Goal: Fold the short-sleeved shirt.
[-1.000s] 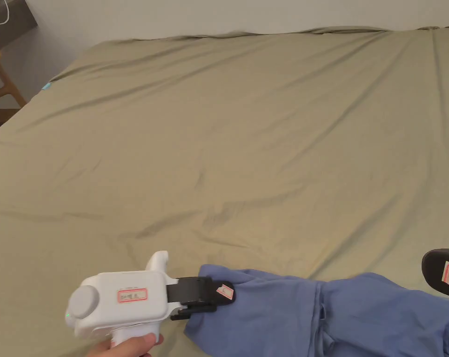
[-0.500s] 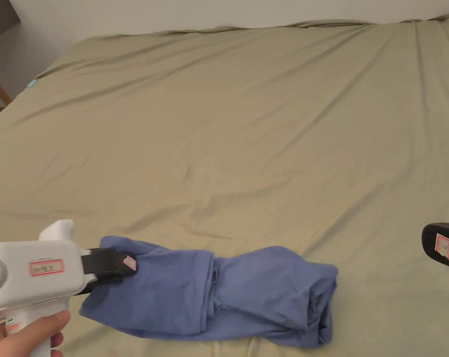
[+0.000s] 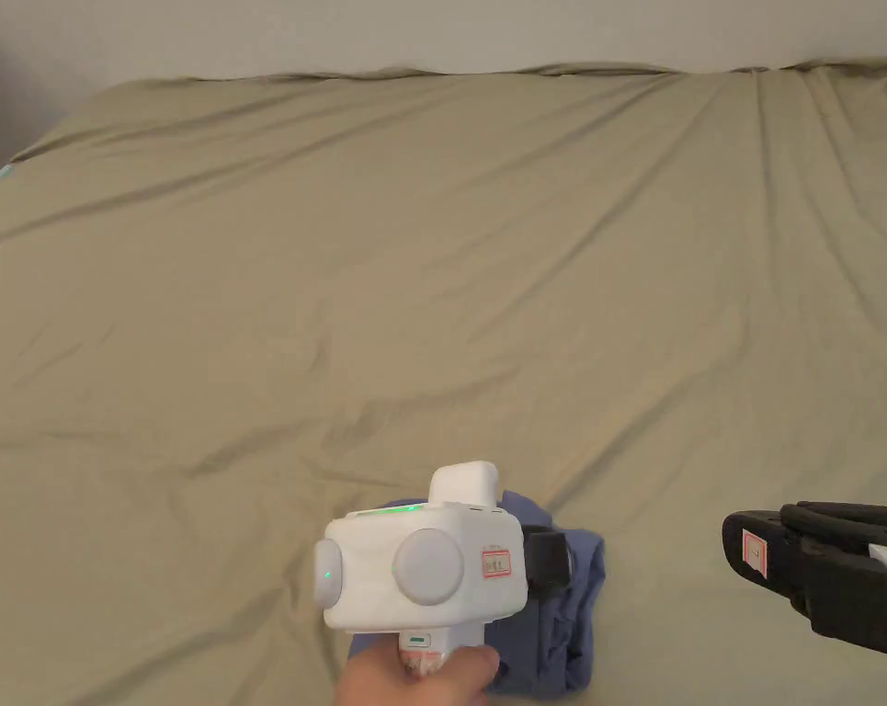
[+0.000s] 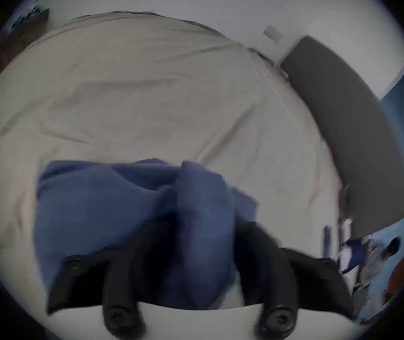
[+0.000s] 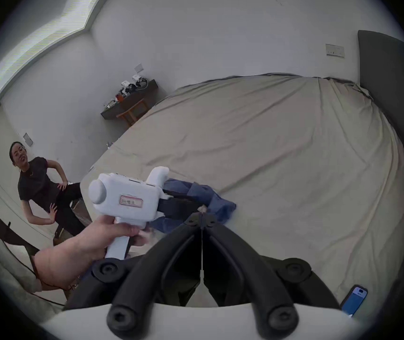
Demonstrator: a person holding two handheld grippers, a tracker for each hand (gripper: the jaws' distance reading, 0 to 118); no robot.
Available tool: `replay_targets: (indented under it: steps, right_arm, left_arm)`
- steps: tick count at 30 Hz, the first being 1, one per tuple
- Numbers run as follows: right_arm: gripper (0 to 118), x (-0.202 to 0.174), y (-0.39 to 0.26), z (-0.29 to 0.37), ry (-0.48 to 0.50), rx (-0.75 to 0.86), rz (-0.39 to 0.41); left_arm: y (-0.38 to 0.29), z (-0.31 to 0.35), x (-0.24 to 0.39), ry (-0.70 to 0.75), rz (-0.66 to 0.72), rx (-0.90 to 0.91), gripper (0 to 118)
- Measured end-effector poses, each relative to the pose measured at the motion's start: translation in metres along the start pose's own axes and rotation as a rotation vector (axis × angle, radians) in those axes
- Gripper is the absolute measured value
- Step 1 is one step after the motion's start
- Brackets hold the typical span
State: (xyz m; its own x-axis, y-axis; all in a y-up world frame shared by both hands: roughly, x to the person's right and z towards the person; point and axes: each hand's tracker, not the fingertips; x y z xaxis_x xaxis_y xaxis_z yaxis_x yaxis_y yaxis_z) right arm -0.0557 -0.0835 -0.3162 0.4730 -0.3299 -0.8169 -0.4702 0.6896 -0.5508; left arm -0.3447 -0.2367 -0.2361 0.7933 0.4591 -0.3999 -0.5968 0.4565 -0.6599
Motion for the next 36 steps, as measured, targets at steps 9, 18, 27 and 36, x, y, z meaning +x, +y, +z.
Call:
replay_targets:
  steps: [9, 18, 27, 36]
  right_arm:
    - [3, 0.024, -0.012, 0.007, 0.046, 0.04, -0.081]
    - [3, 0.026, -0.016, 0.014, 0.039, 0.042, -0.105]
    - [3, 0.019, -0.014, 0.02, 0.043, 0.046, -0.087]
    - [3, 0.036, 0.007, -0.007, 0.284, 0.073, -0.16]
  left_arm:
    - [0.023, 0.114, -0.033, 0.01, 0.047, 0.223, 113]
    - [-0.013, 0.023, 0.026, 0.112, -0.203, 0.055, 5]
    - [-0.053, -0.05, 0.125, -0.031, -0.365, -0.099, 5]
    - [-0.008, 0.068, 0.017, -0.113, -0.08, 0.062, 5]
